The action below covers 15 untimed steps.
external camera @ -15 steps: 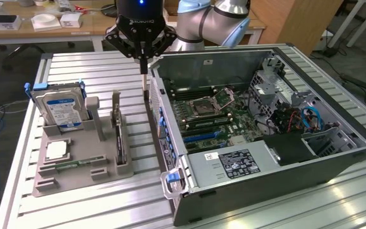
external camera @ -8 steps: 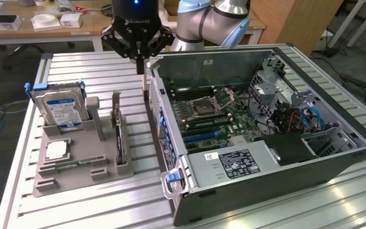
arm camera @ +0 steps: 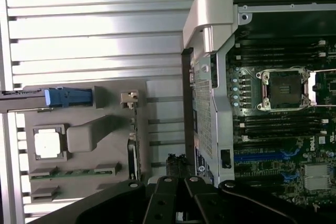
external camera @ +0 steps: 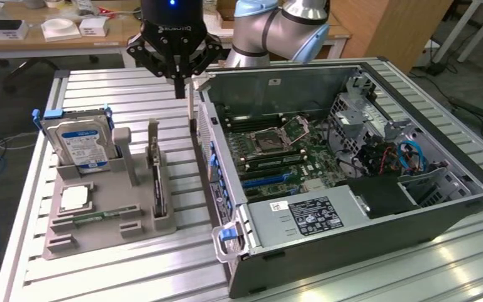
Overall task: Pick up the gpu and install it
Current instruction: 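Reach for the gpu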
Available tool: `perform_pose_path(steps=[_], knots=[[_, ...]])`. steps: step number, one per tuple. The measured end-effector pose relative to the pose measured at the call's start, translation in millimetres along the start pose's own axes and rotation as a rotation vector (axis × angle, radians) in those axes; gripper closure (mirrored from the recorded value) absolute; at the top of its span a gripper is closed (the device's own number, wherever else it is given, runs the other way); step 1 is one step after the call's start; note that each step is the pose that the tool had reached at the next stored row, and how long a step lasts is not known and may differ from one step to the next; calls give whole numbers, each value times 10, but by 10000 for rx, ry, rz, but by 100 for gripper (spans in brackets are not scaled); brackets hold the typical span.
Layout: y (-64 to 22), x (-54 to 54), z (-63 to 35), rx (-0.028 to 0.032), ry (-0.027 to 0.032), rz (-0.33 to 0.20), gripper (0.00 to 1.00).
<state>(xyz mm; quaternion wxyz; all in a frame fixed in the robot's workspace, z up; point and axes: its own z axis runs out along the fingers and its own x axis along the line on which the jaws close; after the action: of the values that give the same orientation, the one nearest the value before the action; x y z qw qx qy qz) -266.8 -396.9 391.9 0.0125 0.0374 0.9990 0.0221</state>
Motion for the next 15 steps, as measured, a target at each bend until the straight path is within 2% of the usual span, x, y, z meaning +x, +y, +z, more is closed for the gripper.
perform_pose_path(steps=[15], knots=[[-14, 183, -4, 0, 0, 1, 90]])
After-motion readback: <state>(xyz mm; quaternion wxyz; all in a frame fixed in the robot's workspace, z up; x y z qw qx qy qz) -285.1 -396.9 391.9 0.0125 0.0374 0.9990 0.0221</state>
